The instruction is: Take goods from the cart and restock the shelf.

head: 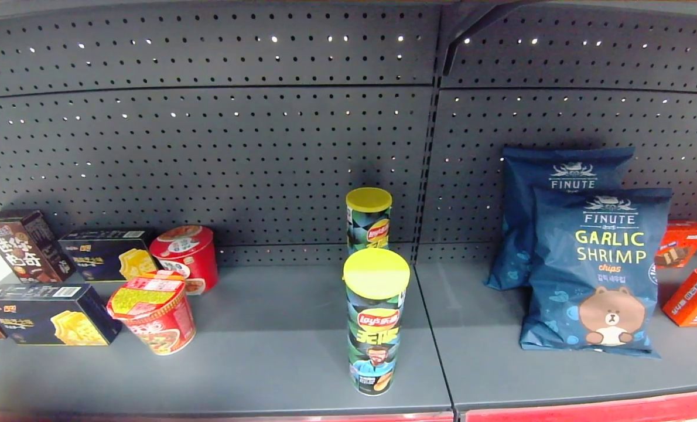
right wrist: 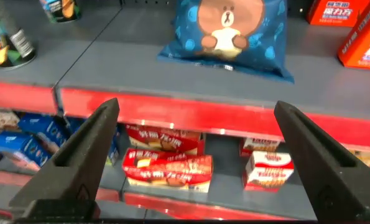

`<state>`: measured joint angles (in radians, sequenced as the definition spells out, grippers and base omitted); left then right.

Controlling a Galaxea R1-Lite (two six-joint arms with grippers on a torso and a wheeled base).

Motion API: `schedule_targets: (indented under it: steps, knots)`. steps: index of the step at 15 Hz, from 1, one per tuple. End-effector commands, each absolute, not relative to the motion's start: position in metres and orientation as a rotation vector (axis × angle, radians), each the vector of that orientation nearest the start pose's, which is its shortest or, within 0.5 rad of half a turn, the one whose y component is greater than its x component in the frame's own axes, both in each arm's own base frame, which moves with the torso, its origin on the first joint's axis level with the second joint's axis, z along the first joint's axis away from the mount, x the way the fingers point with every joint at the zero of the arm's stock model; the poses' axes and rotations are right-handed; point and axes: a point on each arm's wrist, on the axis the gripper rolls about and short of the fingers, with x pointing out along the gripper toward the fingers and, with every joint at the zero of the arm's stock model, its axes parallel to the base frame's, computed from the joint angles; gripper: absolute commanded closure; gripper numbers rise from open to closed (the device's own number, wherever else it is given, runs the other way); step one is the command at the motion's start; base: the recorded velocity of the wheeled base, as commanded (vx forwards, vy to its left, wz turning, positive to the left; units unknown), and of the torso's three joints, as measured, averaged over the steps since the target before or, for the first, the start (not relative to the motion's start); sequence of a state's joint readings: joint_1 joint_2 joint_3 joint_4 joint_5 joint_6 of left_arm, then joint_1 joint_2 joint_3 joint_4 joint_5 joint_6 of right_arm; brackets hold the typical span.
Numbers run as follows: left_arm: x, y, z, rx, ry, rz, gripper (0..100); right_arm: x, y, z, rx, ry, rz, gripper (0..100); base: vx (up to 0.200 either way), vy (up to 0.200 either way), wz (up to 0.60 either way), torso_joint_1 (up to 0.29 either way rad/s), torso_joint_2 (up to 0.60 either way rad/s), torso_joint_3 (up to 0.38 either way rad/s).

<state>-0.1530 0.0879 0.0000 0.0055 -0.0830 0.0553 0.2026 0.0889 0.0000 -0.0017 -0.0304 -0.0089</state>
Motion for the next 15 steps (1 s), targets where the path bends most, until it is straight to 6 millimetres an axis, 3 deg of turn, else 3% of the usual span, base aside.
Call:
schedule_targets:
  steps: [1,15]
  knots:
    - [-0.016,0.0006,0.0766,0.058,0.092,-0.239,0,-0.0152,-0.0038,0.0774,-0.02,0.091,0.174,0,0.0,0.0,0.0,0.0,0.0,0.0]
    - [-0.016,0.0006,0.0766,0.057,0.092,-0.237,0,-0.0152,-0.0039,0.0774,-0.023,0.09,0.172,0,0.0,0.0,0.04,0.0,0.0,0.0]
